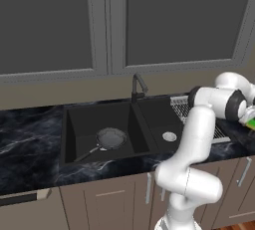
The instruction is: Pick the pan and sponge and place them into the sink. Then turn on the water.
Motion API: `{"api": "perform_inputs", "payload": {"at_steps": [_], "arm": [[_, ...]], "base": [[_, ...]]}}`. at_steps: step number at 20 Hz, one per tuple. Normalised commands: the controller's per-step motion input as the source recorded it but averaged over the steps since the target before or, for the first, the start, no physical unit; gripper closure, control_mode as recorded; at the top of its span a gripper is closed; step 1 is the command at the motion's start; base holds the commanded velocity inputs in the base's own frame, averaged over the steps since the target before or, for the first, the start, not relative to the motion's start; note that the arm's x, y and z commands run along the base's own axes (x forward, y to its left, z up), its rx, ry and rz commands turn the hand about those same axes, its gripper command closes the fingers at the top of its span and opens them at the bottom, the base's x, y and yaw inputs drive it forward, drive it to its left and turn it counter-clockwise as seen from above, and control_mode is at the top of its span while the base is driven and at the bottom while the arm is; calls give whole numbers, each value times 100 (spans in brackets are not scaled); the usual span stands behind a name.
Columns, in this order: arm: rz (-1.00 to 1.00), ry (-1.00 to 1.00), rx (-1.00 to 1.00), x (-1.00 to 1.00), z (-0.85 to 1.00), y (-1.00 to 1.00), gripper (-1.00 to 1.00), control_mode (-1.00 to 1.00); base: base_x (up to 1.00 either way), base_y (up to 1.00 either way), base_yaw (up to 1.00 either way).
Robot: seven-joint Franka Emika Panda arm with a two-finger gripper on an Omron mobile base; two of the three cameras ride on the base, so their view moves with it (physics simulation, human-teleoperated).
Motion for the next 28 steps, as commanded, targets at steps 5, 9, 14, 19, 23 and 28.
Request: {"api": "perform_inputs", "payload": {"at_steps": [5,9,14,19,23,28], "arm": [[-3,-10,1,-20,41,45,100,-100],[-3,-13,0,-16,37,54,100,-100],[-3,-12,-1,-15,41,53,100,-100],[-6,-10,0,-20,48,40,100,-100],[-7,-5,1,-19,42,36,100,-100],[-5,-1,3,-19,43,36,100,-100]], "base": [[0,0,0],[0,0,0],[0,0,0],[0,0,0],[0,0,0],[0,0,0]]}}
